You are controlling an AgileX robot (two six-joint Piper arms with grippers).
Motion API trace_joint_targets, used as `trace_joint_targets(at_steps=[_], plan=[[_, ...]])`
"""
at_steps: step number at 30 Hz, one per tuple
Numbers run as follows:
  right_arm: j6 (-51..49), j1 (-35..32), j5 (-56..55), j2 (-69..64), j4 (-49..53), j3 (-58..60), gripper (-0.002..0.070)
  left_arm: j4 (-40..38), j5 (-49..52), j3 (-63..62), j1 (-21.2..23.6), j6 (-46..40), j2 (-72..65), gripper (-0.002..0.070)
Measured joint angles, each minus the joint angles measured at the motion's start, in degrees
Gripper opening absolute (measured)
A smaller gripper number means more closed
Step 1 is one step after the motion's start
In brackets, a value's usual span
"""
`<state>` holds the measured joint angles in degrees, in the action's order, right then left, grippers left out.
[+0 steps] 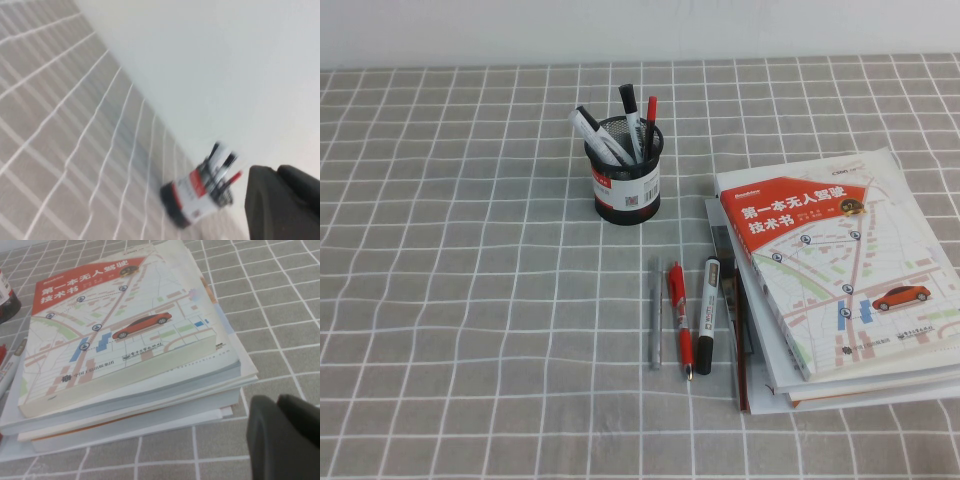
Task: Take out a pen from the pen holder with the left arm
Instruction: 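Take a marker out of the pen holder and lay it on the table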
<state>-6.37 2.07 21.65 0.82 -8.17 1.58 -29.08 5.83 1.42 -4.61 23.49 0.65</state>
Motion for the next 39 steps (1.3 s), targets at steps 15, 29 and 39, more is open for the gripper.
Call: trace_joint_targets(at_steps=[15, 29, 39], plan=[[0.00, 0.00, 0.00, 0.00, 0.00, 0.00, -0.0013, 7.32, 0.08, -6.43, 0.00, -6.41, -1.20, -0.0003], [0.00, 0.00, 0.00, 0.00, 0.00, 0.00, -0.0013, 8.14, 12.83, -33.56, 0.00, -23.49, -38.60, 0.0425], [0.00, 0.00, 0.00, 0.00, 0.00, 0.00, -0.0013, -40.25, 22.50, -52.41, 0.00, -67.37, -66.28, 0.0477]])
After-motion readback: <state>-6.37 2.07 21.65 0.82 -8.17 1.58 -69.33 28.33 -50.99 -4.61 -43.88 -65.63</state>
